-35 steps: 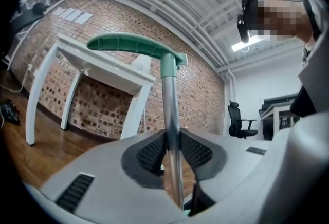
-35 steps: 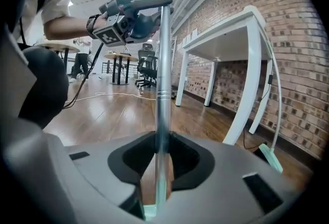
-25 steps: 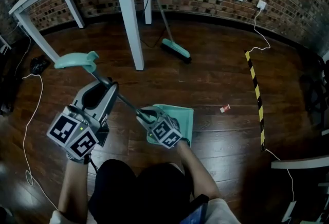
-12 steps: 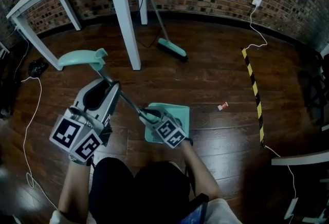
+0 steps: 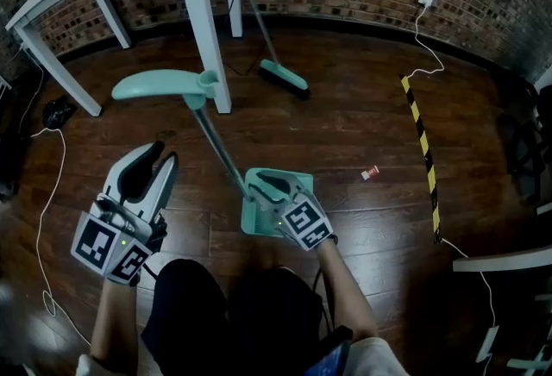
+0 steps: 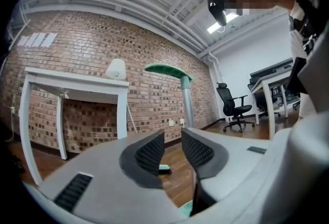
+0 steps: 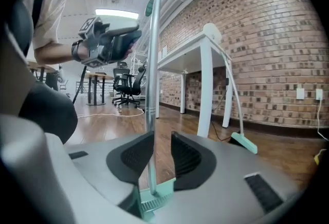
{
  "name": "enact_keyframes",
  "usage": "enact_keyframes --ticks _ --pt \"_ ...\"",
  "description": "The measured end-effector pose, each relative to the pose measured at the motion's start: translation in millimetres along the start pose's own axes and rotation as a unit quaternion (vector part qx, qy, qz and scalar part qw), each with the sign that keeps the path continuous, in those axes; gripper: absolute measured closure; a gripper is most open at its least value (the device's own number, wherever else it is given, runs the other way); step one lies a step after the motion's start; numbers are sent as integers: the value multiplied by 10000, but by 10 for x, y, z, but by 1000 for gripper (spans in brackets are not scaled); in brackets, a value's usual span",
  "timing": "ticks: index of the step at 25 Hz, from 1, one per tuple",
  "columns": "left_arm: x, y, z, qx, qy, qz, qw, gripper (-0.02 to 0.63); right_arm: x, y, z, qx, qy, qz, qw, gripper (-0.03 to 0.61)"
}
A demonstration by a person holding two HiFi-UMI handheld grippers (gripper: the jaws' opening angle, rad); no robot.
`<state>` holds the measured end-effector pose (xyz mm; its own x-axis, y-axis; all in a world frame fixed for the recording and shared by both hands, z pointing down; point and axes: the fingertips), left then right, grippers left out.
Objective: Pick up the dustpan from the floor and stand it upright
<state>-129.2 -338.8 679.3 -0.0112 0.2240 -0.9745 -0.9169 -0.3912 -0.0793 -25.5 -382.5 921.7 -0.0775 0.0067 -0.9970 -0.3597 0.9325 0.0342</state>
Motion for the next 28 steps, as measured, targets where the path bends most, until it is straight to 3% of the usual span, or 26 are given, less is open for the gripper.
enact_keyframes --ticks 6,12,17,20,23,28 --pt "-120 330 232 460 179 -195 9986 590 375 -328 229 -573 -329 181 9976 482" --pt "-184 517 260 587 241 -6 9980 615 944 -624 478 -1408 -858 350 9857 582" --pt "-97 477 236 427 995 -628 9921 615 1736 -733 816 -1801 -828 654 9780 584" --pt "196 467 255 526 1181 -151 9915 615 2364 -732 1021 -1780 -834 728 9778 584" --pt "641 535 253 679 1308 296 9886 617 3052 -728 1254 -2054 -841 765 9721 588" --pt "1823 638 105 695 1323 290 9884 617 4270 -758 1565 -2270 -636 727 9691 588"
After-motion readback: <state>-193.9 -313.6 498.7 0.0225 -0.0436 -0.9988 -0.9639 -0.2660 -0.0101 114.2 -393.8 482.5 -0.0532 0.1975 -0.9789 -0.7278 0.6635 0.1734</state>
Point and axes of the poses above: the fingertips, and each gripper's own axes: z backward along the fingers, y to its left, x out of its top, and after that the axes turned 11 degrees about -y, right-handed
